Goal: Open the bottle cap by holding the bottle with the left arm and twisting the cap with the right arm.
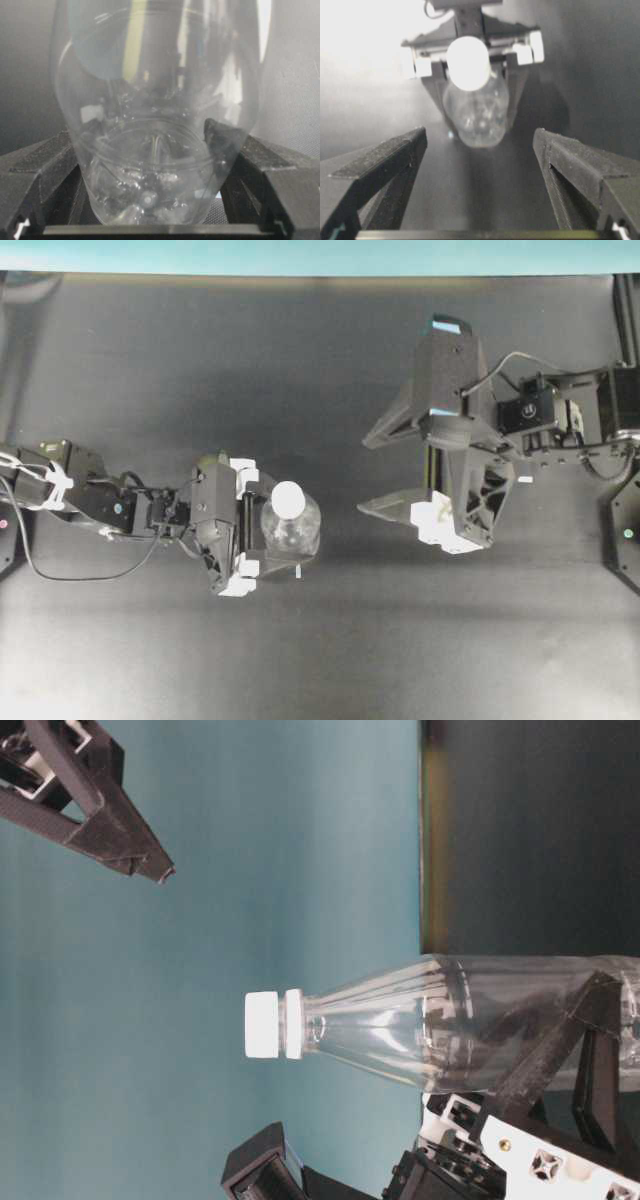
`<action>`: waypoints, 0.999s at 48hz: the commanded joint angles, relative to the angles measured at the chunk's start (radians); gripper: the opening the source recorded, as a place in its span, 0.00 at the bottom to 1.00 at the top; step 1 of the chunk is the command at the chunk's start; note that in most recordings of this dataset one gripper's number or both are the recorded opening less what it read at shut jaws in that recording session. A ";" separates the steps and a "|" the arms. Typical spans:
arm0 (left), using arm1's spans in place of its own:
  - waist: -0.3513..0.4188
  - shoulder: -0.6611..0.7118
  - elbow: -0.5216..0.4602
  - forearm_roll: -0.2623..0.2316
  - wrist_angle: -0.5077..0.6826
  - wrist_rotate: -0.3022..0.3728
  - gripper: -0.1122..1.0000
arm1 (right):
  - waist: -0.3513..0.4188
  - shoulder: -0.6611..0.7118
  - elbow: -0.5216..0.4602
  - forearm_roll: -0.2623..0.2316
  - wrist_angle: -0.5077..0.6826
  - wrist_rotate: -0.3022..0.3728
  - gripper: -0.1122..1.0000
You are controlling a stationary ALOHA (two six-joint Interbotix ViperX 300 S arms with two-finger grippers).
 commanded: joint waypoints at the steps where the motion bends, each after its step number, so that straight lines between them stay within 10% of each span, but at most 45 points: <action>1: -0.005 0.000 -0.008 0.002 0.002 -0.002 0.84 | 0.005 -0.012 -0.008 0.002 -0.009 0.008 0.84; 48: -0.006 0.000 -0.012 0.002 0.021 -0.003 0.84 | 0.006 -0.012 0.006 0.002 -0.008 0.006 0.84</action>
